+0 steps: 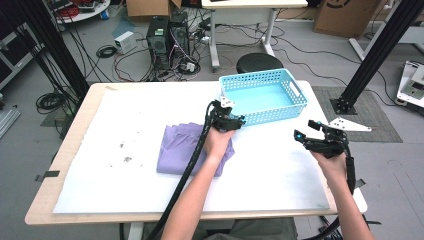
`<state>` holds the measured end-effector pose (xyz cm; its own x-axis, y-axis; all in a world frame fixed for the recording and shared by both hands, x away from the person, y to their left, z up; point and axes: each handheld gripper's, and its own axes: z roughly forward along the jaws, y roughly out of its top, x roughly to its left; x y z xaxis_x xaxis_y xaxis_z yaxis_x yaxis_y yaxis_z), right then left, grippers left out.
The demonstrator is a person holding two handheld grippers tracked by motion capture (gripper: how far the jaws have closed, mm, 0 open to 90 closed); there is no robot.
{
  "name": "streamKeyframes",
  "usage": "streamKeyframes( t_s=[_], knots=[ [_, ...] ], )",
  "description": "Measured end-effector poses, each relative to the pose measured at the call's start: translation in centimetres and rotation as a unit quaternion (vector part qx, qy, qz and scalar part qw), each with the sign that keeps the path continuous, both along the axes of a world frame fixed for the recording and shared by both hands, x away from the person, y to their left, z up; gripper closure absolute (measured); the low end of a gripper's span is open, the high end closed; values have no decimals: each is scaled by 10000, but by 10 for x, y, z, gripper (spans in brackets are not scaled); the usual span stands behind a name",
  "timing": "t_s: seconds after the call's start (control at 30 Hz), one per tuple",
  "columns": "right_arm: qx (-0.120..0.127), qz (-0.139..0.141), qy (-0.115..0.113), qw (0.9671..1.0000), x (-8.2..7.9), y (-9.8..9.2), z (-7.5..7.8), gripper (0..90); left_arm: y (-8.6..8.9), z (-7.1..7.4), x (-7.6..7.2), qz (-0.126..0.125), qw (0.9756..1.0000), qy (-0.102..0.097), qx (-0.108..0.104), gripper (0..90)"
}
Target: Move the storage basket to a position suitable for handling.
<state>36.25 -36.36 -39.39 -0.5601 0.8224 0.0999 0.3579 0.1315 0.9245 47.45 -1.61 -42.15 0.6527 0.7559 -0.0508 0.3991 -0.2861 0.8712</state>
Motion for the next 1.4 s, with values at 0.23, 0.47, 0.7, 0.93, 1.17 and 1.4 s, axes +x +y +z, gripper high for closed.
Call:
streamKeyframes(
  t_s=[0.23, 0.47, 0.7, 0.93, 1.17, 1.4],
  knots=[
    [-120, -94, -133, 9998, 14, -14, 4, 210, 1, 0, 0, -27, 10000, 35, -21, 372],
    [-204, -509, 13, 9985, 48, -47, -3, 210, 2, 0, 1, -70, 10000, 29, 6, 370],
    [-581, -626, 292, 9959, 80, -50, -10, 211, 3, -1, 2, -88, 9999, 66, -56, 364],
    [-866, -654, 469, 9930, 115, -55, -27, 320, 5, 0, 3, -131, 9998, 102, -114, 356],
    [-837, -373, 674, 9935, 135, -53, -32, 329, 5, 1, 4, -161, 9998, 99, -116, 356],
    [-965, -127, 446, 9942, 138, -40, -35, 425, 5, 2, 4, -243, 9997, -24, 2, 363]
  ],
)
